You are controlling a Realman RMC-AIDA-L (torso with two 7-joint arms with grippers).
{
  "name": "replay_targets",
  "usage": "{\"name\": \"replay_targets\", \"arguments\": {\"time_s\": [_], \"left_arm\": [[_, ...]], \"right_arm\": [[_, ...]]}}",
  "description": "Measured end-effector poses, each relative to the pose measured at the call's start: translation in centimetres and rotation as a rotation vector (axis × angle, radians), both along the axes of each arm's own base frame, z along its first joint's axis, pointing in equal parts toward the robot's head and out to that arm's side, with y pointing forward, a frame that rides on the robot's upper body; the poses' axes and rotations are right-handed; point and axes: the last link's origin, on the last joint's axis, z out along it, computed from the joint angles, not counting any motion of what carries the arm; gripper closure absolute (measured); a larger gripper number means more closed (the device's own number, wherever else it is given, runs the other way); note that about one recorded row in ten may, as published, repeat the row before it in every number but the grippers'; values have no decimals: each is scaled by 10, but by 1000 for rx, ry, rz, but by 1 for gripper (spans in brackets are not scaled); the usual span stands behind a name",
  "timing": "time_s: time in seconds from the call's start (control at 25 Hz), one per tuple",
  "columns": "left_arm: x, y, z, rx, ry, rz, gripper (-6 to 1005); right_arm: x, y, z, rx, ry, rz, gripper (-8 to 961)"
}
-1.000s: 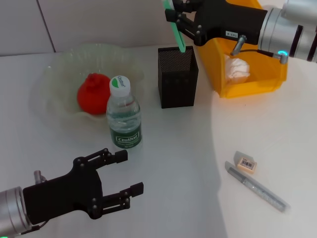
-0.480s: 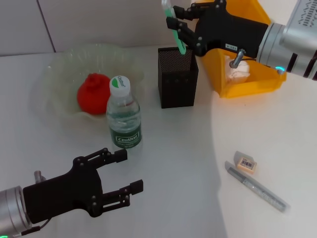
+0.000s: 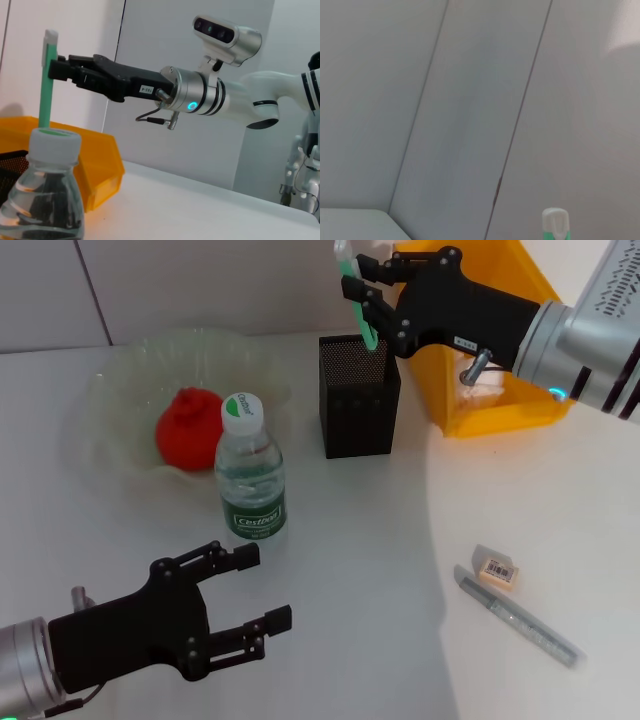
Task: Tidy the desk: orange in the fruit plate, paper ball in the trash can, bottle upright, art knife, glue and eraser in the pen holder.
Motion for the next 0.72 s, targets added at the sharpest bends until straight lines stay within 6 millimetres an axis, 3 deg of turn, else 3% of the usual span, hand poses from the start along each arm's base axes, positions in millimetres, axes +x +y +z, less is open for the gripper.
{"name": "replay_targets", "arguments": {"time_s": [0.52, 0.72], "left_arm": [[0, -1, -1, -10, -2, 2, 213], [1, 0, -1, -11, -2, -3, 213]], "right_arm": [[5, 7, -26, -57, -56, -84, 667], [6, 5, -25, -76, -36, -96, 663]]}}
